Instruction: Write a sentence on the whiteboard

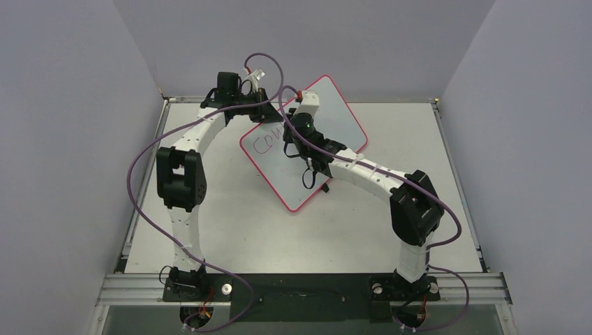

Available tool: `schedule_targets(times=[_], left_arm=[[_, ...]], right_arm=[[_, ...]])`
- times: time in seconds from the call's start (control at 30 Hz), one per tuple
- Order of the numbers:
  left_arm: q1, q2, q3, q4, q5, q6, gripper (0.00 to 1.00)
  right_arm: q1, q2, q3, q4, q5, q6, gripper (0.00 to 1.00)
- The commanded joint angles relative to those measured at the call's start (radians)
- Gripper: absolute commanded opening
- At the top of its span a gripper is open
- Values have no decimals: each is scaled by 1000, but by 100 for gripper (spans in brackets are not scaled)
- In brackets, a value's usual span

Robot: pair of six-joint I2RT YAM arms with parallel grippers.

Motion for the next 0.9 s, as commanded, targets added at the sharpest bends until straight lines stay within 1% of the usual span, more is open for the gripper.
schedule_targets(times=[0.0, 0.57, 0.7, 0.87], left_arm=[[-7, -64, -7, 55, -70, 43, 0], [-8, -66, -9, 58, -68, 44, 0], [-7, -63, -8, 57, -69, 45, 0], [-6, -67, -11, 55, -80, 46, 0]], right_arm=[[-16, 23, 55, -1, -11, -1, 0], [-50, 47, 87, -15, -29, -8, 0], [-46, 12, 73, -7, -37, -19, 0], [-35, -87, 11, 11, -31, -28, 0]])
